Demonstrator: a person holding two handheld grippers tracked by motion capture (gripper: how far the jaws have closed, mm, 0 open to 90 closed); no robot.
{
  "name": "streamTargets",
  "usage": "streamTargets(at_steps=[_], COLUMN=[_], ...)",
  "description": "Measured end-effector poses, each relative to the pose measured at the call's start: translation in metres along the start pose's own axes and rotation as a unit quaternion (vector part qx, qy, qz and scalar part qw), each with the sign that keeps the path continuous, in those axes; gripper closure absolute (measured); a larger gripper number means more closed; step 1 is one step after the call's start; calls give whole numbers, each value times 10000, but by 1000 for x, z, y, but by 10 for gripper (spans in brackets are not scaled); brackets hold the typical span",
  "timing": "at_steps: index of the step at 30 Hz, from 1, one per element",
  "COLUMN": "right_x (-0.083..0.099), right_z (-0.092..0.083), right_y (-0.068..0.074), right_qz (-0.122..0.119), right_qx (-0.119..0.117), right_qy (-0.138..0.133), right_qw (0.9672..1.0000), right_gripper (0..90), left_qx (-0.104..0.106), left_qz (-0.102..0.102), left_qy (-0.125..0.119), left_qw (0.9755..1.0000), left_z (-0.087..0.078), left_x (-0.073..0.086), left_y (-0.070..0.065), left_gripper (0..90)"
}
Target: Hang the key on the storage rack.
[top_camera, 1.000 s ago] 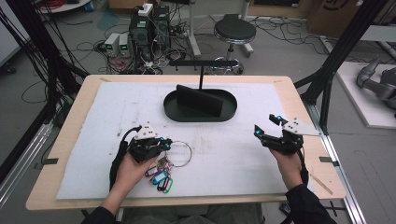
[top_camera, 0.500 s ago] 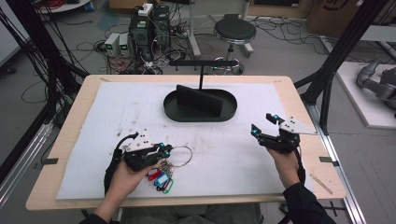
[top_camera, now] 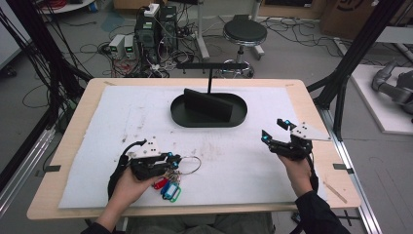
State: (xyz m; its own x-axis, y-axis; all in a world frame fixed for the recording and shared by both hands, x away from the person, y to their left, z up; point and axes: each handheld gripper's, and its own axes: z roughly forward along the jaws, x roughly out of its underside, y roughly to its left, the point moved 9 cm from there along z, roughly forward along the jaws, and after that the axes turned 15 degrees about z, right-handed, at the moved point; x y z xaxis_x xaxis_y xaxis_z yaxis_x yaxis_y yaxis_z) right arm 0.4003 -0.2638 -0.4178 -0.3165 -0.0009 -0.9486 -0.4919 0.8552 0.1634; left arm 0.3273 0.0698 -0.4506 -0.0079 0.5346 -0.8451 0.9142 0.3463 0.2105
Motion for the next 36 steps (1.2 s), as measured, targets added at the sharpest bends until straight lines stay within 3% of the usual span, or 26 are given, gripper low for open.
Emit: streamTargets(at_steps=[3, 9, 13, 18, 28, 36], right_x=[0, 0, 0, 1, 1, 1], right_z=[-1, -4, -5, -6, -7, -6], right_y=[-1, -3, -5, -7, -8, -8], right_qz=[25, 48, 62, 93, 151, 189], right_qx=[14, 33, 32, 55, 66, 75], right_qy=[2, -3, 0, -6, -6, 23], right_qw=[10000, 10000, 10000, 9999, 9999, 9998], right_gripper=[271, 270, 270, 270, 270, 270], left_qx=[86, 140, 214, 256, 140, 9], left_qz=[27, 35, -41, 8, -29, 75], left_qy=[96, 115, 50, 29, -203, -391], left_qw=[9999, 9998, 9998, 9997, 9997, 9992], left_z=[3, 4, 4, 5, -2, -8], left_x=[3, 3, 3, 1, -14, -31], left_y=[-1, 0, 0, 1, 9, 17], left_gripper=[805, 858, 862, 865, 865, 865])
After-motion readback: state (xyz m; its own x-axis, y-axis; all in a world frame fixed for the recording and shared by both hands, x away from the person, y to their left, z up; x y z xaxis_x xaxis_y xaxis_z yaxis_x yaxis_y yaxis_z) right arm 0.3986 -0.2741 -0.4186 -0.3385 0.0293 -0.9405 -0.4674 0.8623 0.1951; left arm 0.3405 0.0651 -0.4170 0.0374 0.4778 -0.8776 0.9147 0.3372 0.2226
